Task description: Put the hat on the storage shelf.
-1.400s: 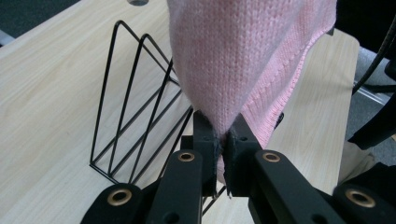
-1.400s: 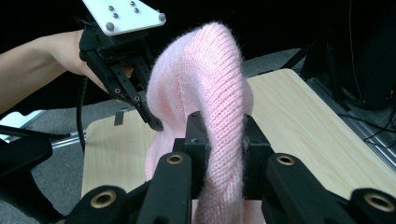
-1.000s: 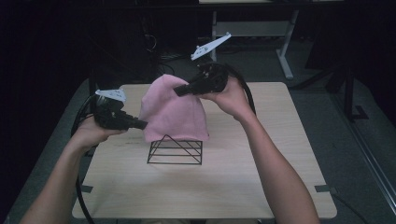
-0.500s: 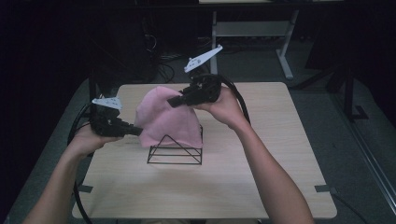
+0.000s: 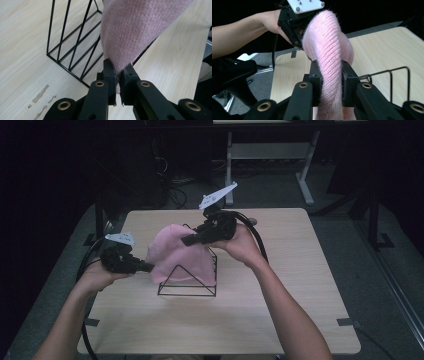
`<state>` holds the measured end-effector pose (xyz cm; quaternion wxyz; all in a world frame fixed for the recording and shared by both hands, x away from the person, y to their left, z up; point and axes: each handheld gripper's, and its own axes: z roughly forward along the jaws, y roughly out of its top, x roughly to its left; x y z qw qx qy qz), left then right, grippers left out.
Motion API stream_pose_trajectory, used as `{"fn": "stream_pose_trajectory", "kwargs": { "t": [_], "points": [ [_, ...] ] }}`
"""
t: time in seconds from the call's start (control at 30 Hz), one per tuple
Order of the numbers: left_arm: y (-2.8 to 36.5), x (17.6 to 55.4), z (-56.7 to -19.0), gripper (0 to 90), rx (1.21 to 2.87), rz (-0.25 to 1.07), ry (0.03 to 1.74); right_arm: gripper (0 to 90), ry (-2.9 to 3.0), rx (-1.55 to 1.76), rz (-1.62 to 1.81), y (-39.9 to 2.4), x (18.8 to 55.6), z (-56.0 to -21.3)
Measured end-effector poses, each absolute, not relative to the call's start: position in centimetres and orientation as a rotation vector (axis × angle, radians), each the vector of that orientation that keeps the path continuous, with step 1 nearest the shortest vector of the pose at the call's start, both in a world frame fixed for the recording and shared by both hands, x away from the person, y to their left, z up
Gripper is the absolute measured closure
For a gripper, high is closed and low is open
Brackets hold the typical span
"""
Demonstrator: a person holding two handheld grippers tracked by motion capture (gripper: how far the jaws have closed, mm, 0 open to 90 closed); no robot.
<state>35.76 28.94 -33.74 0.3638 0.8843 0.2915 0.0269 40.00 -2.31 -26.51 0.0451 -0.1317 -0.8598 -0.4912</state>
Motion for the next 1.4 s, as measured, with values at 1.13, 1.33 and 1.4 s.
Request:
{"fn": "stream_pose_trajectory", "kwargs": {
  "t": [1.13, 1.33, 1.4],
  "points": [
    [28.3, 35.9, -38.4, 85.2, 2.387, 0.056, 0.807, 69.9, -2.638, -0.403, -1.360, -2.3, 38.7, -31.3],
    [28.3, 35.9, -39.2, 85.7, 2.404, 0.032, 0.812, 75.8, -2.642, -0.399, -1.344, -2.5, 38.8, -31.9],
    [28.4, 35.9, -39.5, 85.8, 2.406, 0.024, 0.814, 73.2, -2.641, -0.406, -1.325, -2.3, 38.8, -32.2]
  ]
}}
